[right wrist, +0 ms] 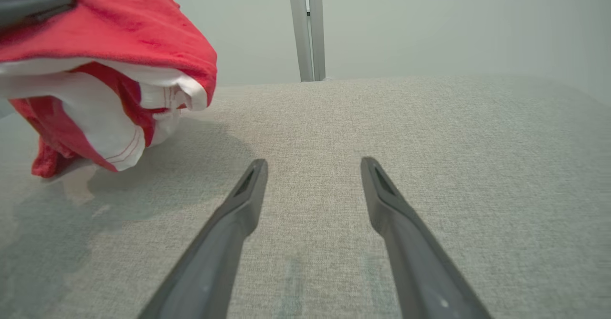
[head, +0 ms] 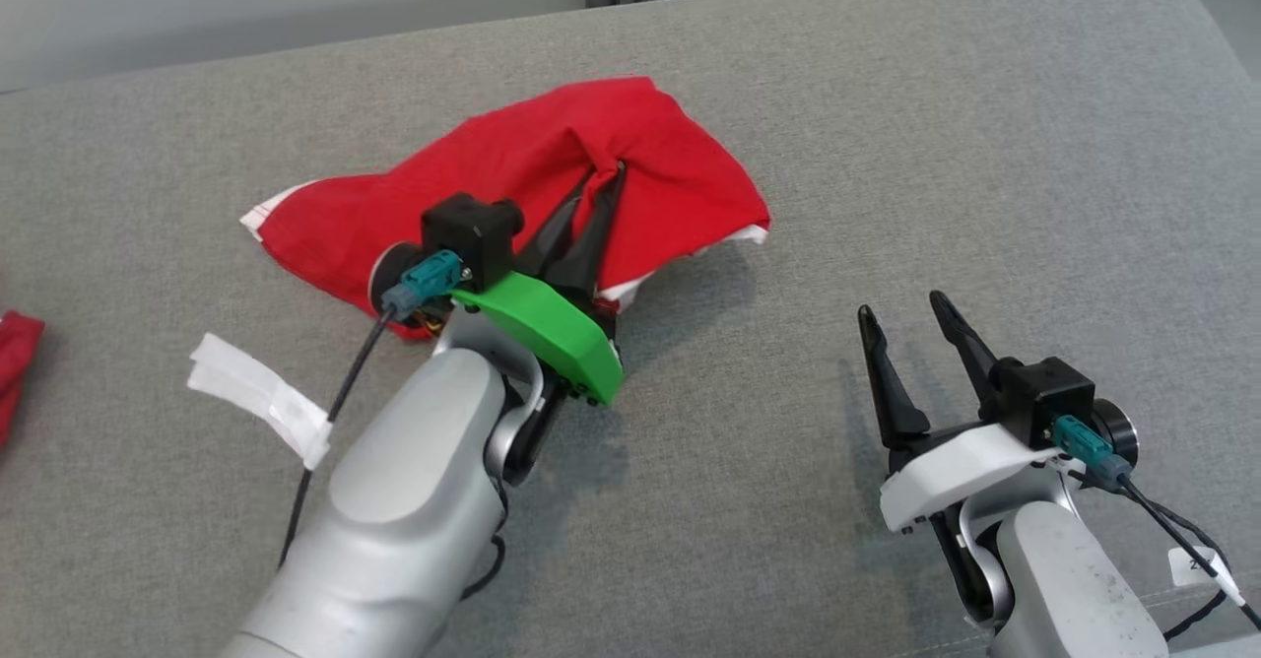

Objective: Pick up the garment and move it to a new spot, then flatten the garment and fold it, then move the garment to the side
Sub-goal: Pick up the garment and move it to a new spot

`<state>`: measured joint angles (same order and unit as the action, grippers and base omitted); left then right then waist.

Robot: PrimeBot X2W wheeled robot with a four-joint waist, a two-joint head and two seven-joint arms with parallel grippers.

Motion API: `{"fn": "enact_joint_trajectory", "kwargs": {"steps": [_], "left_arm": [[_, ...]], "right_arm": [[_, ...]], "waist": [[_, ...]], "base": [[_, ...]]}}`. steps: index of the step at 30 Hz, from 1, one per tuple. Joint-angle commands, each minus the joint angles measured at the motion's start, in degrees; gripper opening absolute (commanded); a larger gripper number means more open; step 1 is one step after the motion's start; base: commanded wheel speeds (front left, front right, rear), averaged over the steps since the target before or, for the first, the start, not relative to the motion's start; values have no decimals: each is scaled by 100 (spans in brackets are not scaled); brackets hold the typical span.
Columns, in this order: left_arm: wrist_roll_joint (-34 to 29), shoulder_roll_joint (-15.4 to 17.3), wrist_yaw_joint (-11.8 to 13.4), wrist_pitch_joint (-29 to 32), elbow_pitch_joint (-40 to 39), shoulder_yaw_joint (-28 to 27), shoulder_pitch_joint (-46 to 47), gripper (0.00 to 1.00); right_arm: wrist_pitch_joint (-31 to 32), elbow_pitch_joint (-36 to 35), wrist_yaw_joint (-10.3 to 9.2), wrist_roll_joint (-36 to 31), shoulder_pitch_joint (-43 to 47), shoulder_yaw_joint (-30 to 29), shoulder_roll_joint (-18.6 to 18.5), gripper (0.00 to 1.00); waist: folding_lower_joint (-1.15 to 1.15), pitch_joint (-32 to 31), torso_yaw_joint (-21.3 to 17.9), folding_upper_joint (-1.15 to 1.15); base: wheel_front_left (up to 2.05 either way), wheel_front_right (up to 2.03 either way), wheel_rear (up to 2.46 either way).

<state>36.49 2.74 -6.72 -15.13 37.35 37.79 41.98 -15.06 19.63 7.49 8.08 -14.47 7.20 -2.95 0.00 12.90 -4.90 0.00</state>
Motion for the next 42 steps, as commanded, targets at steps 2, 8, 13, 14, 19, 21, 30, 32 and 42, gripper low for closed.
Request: {"fn": "enact_joint_trajectory", "kwargs": {"steps": [2, 8, 13, 14, 19, 21, 30, 32, 42], "left_arm": [[280, 25, 145, -3, -316, 240, -264, 0], [237, 31, 546, -3, -848, 537, -622, 76], [-298, 29, 795, -3, -901, 76, -1056, 100], [-442, 27, 826, -2, -920, -46, -1168, 100], [-1145, 28, 889, -1, -1078, -908, -1842, 100], [-1391, 26, 917, -2, -1227, -1311, -2136, 100], [-2217, 26, 826, -1, -1831, -2859, -3428, 100], [-2347, 25, 823, -1, -1910, -3143, -3652, 100], [-2268, 22, 985, -2, -2362, -3456, -4413, 100]], "right_arm": [[-17, -10, 1, 68, 61, -35, 1, 100], [-17, 9, 1, 100, 99, -83, 1, 100], [-17, 12, 1, 104, 168, -72, 0, 100], [-17, 15, 1, 97, 186, -93, -1, 100], [-17, 29, 1, 71, 306, -112, -1, 100], [-17, 28, 1, 72, 366, -124, 0, 100], [-17, 50, 1, 47, 612, -194, 0, 100], [-17, 58, 1, 62, 644, -168, 0, 100], [-17, 142, 1, 106, 817, 50, 1, 100]], "waist": [[0, -86, -134, 0], [0, -178, -123, 0], [0, -388, -26, 0], [0, -432, 3, 0], [0, -674, 139, 0], [0, -772, 192, 0], [0, -1150, 404, 0], [0, -1186, 419, 0], [0, -1252, 479, 0]], "base": [[0, 0, 0], [0, 0, 0], [0, 0, 0], [0, 0, 0], [0, 0, 0], [0, 0, 0], [0, 0, 0], [0, 0, 0], [0, 0, 0]]}}
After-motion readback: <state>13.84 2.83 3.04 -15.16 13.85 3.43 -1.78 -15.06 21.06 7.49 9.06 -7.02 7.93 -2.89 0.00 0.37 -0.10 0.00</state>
